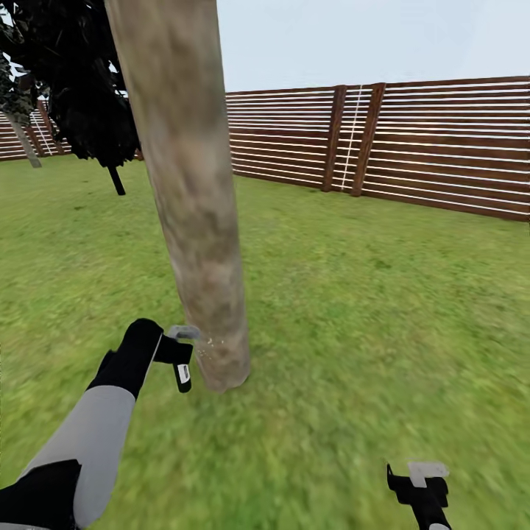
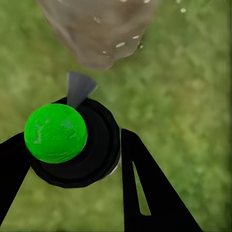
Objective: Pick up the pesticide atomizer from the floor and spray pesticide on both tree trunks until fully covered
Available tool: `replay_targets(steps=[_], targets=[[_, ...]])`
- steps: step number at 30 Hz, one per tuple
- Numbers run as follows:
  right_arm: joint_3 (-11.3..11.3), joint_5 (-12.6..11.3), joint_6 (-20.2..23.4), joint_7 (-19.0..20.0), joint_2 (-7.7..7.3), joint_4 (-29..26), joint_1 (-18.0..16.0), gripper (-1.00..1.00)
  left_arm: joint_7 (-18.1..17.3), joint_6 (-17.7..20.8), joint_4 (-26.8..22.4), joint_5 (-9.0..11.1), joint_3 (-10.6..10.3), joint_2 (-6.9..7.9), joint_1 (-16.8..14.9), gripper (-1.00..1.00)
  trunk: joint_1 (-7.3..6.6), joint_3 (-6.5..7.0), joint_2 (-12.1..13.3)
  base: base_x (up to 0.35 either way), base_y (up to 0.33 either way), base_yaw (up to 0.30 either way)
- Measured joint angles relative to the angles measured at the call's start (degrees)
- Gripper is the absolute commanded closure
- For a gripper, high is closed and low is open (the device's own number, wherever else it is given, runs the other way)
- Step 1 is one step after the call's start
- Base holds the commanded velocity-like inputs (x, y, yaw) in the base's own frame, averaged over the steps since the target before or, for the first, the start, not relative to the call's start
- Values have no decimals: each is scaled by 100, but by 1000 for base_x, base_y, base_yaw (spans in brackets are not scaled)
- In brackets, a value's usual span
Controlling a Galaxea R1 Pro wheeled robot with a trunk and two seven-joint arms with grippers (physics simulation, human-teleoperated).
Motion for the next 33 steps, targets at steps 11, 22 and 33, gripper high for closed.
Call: replay_targets(steps=[11, 22, 33], targets=[[4, 9, 0, 10, 2, 3, 0, -100, -19, -9, 3, 10, -6, 5, 20, 100, -3, 0, 0, -89, -148, 0], [-1, 8, 0, 20, 0, 1, 0, -100, -1269, 9, 23, -67, -865, 1097, -719, 100, -3, 0, 0, 0, -1, 0], [1, 8, 6, 20, 0, 1, 9, -100, -2315, 46, 9, -50, -1580, 1406, -882, 100, -3, 0, 0, 0, 0, 0]])
